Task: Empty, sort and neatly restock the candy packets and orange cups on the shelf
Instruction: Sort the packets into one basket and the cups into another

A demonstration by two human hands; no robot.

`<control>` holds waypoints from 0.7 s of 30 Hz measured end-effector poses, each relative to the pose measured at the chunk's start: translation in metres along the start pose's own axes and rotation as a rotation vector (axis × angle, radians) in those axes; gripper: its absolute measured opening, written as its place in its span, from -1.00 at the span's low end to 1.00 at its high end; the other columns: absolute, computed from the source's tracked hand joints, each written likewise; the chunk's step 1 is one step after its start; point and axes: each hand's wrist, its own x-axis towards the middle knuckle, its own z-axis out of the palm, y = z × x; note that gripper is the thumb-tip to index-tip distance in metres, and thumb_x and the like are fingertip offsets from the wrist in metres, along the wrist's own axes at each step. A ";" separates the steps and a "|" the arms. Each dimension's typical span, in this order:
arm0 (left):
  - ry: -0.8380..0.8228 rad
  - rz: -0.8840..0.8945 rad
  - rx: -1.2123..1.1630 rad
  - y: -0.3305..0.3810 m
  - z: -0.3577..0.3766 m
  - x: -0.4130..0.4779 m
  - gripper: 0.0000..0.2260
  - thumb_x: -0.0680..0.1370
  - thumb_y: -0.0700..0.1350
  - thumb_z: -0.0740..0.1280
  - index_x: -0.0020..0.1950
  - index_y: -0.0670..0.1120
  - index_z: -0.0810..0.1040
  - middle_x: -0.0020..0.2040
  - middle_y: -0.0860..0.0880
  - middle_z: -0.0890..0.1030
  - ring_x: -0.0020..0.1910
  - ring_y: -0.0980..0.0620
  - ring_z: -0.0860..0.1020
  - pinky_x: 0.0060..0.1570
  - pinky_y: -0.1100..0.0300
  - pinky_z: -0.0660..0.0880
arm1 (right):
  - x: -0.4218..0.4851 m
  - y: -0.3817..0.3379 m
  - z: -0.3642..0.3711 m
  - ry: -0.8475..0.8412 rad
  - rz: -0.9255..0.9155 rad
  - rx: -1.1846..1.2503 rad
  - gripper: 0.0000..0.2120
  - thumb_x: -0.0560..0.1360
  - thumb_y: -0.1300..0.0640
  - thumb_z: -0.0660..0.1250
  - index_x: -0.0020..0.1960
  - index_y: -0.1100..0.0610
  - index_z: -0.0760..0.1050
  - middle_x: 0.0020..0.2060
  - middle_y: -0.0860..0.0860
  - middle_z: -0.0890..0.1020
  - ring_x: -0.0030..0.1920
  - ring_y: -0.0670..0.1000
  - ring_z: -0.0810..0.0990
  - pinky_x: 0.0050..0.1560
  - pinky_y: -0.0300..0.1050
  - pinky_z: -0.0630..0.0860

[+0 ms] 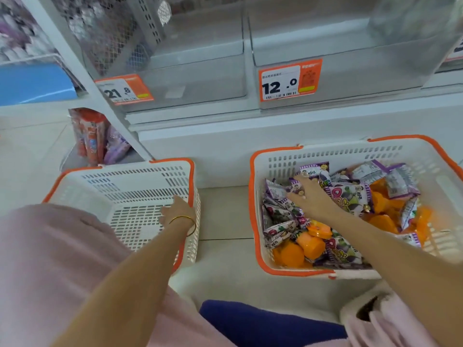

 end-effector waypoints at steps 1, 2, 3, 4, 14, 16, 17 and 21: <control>-0.032 0.047 0.028 -0.007 0.003 0.006 -0.59 0.60 0.00 0.17 0.43 -0.07 0.26 0.38 -0.19 0.38 0.39 -0.23 0.27 0.31 -0.13 0.23 | -0.001 0.001 0.003 0.002 0.013 0.006 -0.42 0.58 -0.04 0.22 0.51 0.15 0.14 0.47 0.13 0.26 0.43 0.12 0.27 0.36 0.00 0.26; -0.040 0.102 0.056 -0.011 0.004 0.010 -0.63 0.60 0.00 0.15 0.39 -0.04 0.31 0.33 -0.17 0.44 0.34 -0.21 0.34 0.28 -0.11 0.29 | -0.003 0.003 0.007 0.004 0.019 0.001 -0.41 0.58 -0.05 0.21 0.52 0.15 0.12 0.48 0.11 0.25 0.44 0.10 0.26 0.37 -0.02 0.25; -0.031 0.148 0.062 -0.011 0.006 0.013 -0.67 0.60 -0.01 0.15 0.36 -0.03 0.36 0.28 -0.14 0.48 0.29 -0.19 0.39 0.25 -0.09 0.34 | -0.004 0.004 0.009 0.007 0.021 -0.008 -0.41 0.59 -0.04 0.21 0.52 0.14 0.11 0.48 0.09 0.25 0.44 0.10 0.26 0.37 -0.02 0.25; -0.027 0.173 0.040 -0.010 0.007 0.015 -0.69 0.60 -0.03 0.16 0.33 -0.02 0.38 0.25 -0.14 0.51 0.26 -0.18 0.42 0.24 -0.08 0.37 | -0.005 0.006 0.011 0.012 0.023 -0.016 -0.42 0.59 -0.03 0.20 0.52 0.12 0.11 0.47 0.09 0.26 0.44 0.09 0.27 0.36 -0.02 0.26; -0.166 0.469 -0.158 0.051 0.031 -0.023 -0.71 0.57 -0.01 0.22 0.26 -0.07 0.43 0.08 -0.13 0.60 0.04 -0.15 0.56 0.09 -0.04 0.52 | -0.007 0.015 0.002 0.097 0.105 0.002 -0.46 0.59 -0.01 0.22 0.50 0.06 0.15 0.41 0.09 0.34 0.26 0.15 0.48 0.20 0.20 0.49; -0.226 0.504 -0.176 0.065 0.036 -0.034 -0.68 0.59 0.03 0.16 0.28 -0.08 0.41 0.06 -0.14 0.60 0.01 -0.16 0.55 0.07 -0.06 0.52 | -0.008 0.019 -0.003 0.119 0.120 -0.010 -0.48 0.59 0.01 0.23 0.49 0.06 0.18 0.41 0.10 0.35 0.26 0.15 0.47 0.19 0.20 0.49; -0.255 0.516 -0.182 0.071 0.039 -0.039 -0.66 0.59 0.07 0.14 0.27 -0.08 0.41 0.05 -0.15 0.60 0.01 -0.17 0.55 0.07 -0.06 0.51 | -0.009 0.020 -0.005 0.126 0.117 -0.032 -0.49 0.59 0.03 0.23 0.49 0.06 0.20 0.39 0.11 0.36 0.25 0.15 0.48 0.18 0.18 0.50; -0.291 0.535 -0.152 0.080 0.042 -0.047 -0.61 0.54 0.17 0.23 0.21 -0.07 0.41 0.10 -0.12 0.57 0.12 -0.17 0.51 0.14 -0.07 0.48 | -0.004 0.024 -0.005 0.097 0.058 -0.166 -0.53 0.58 0.05 0.25 0.45 0.09 0.27 0.37 0.10 0.38 0.25 0.10 0.46 0.25 0.03 0.43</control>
